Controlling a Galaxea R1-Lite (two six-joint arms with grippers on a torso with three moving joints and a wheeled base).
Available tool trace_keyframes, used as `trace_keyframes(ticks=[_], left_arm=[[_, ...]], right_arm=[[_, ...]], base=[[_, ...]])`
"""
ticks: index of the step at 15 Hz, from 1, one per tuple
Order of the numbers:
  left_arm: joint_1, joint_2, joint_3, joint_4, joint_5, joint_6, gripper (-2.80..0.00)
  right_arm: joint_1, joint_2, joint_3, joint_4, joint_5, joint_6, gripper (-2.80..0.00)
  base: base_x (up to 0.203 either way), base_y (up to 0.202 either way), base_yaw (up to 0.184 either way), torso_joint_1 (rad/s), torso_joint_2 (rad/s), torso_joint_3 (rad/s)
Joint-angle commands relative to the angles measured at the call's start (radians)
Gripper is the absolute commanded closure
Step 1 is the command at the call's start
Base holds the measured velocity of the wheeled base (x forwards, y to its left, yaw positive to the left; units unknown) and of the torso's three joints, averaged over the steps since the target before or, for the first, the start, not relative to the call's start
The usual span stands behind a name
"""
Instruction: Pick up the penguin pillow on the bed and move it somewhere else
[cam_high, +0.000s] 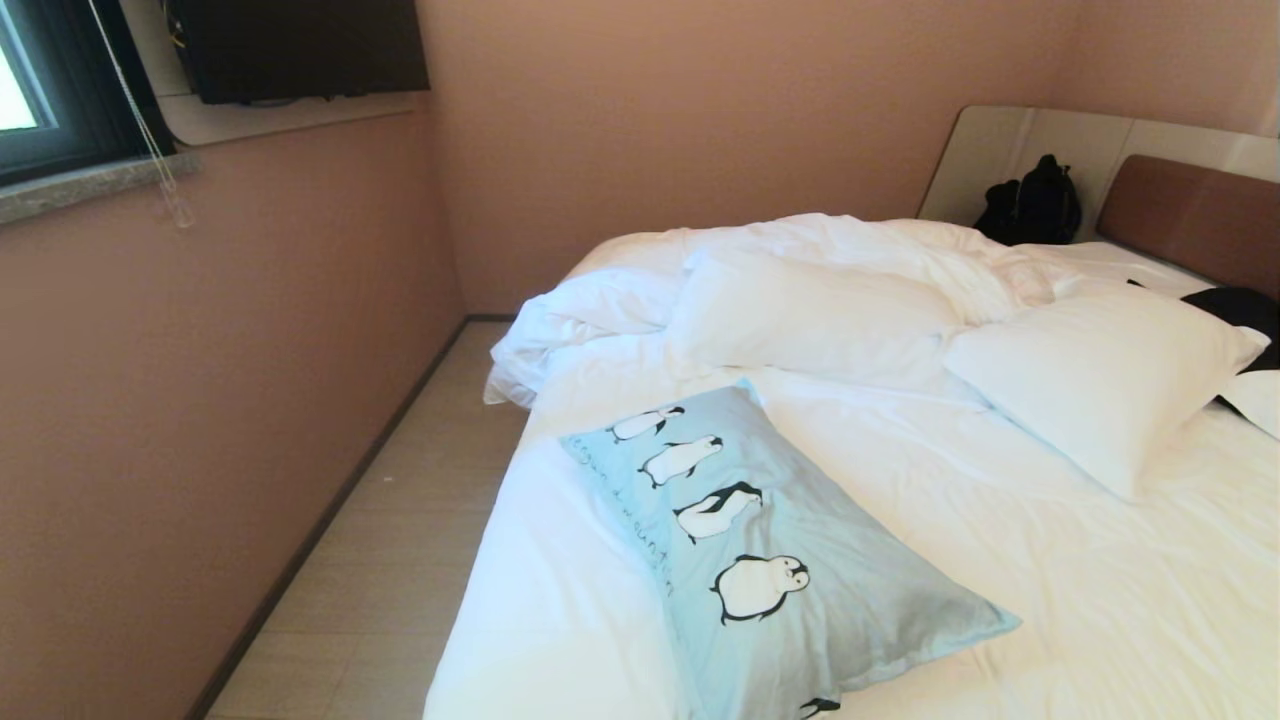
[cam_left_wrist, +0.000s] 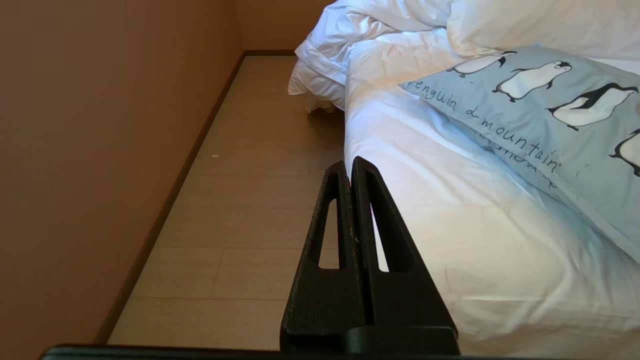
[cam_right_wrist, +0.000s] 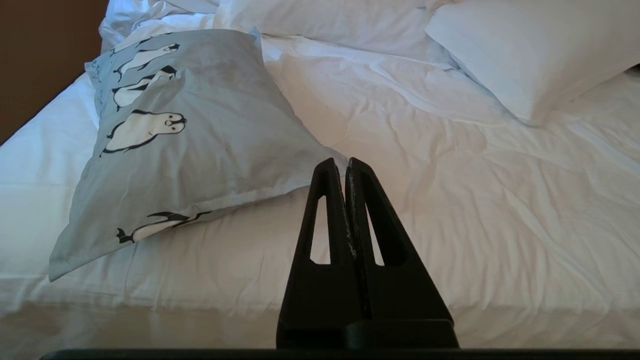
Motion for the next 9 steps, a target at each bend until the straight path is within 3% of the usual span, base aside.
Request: trace_keyframes(ticks=[1,9], left_arm=[[0.000,0.000,0.000,0.000,0.000,-0.001,0.00],[0.000,0.000,0.000,0.000,0.000,-0.001,0.00]], right_arm=[[0.000,0.000,0.000,0.000,0.000,-0.001,0.00],[0.000,0.001,0.000,0.000,0.000,-0.002,0.00]], base=[[0.000,0.000,0.000,0.000,0.00,0.000],[0.000,0.000,0.000,0.000,0.00,0.000]])
